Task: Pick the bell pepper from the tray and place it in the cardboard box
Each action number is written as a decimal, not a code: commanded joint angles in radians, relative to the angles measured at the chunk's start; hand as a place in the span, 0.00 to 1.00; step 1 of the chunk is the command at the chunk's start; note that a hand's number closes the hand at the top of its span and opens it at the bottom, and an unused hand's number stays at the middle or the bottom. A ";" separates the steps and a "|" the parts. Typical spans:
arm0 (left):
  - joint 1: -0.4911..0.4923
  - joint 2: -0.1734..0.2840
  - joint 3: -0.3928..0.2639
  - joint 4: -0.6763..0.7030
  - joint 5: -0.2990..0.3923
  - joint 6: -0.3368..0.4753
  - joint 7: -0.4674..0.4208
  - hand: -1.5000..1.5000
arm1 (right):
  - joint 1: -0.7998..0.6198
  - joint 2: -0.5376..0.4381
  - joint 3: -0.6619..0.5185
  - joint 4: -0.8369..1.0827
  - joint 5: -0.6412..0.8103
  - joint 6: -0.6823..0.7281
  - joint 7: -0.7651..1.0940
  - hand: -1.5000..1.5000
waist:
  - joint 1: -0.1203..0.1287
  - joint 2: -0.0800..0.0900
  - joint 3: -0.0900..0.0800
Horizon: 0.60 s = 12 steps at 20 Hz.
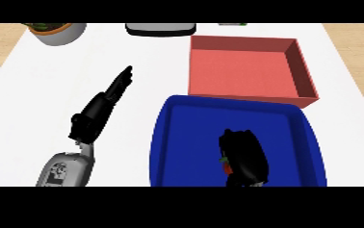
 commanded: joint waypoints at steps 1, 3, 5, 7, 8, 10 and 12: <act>-0.008 -0.009 -0.003 -0.011 0.002 -0.007 0.024 0.50 | -0.093 0.048 -0.023 -0.064 -0.014 0.095 0.007 1.00 | 0.003 0.005 0.007; 0.001 -0.023 -0.025 0.026 -0.036 0.010 -0.036 0.50 | -0.116 0.085 -0.007 -0.003 0.028 0.033 0.003 1.00 | 0.003 0.006 0.007; 0.007 0.015 0.009 -0.013 0.008 -0.032 0.003 0.50 | -0.138 0.069 -0.044 -0.002 0.054 -0.055 -0.004 1.00 | 0.006 0.005 0.008; 0.016 -0.024 -0.025 0.009 -0.034 0.007 -0.009 0.50 | -0.112 0.048 -0.033 -0.103 0.070 -0.015 0.005 1.00 | 0.001 0.005 0.007; -0.024 -0.007 0.003 0.020 -0.009 -0.014 0.021 0.50 | -0.084 0.058 0.004 -0.199 0.092 0.015 0.049 1.00 | -0.004 0.004 0.007; -0.025 -0.033 -0.013 0.007 -0.028 0.014 0.036 0.50 | -0.092 0.036 -0.007 -0.294 0.081 0.072 0.037 1.00 | -0.003 0.004 0.007; -0.066 -0.020 0.019 0.029 -0.010 0.005 0.044 0.50 | -0.033 0.098 0.087 -0.347 0.120 0.050 0.089 1.00 | -0.005 0.004 0.007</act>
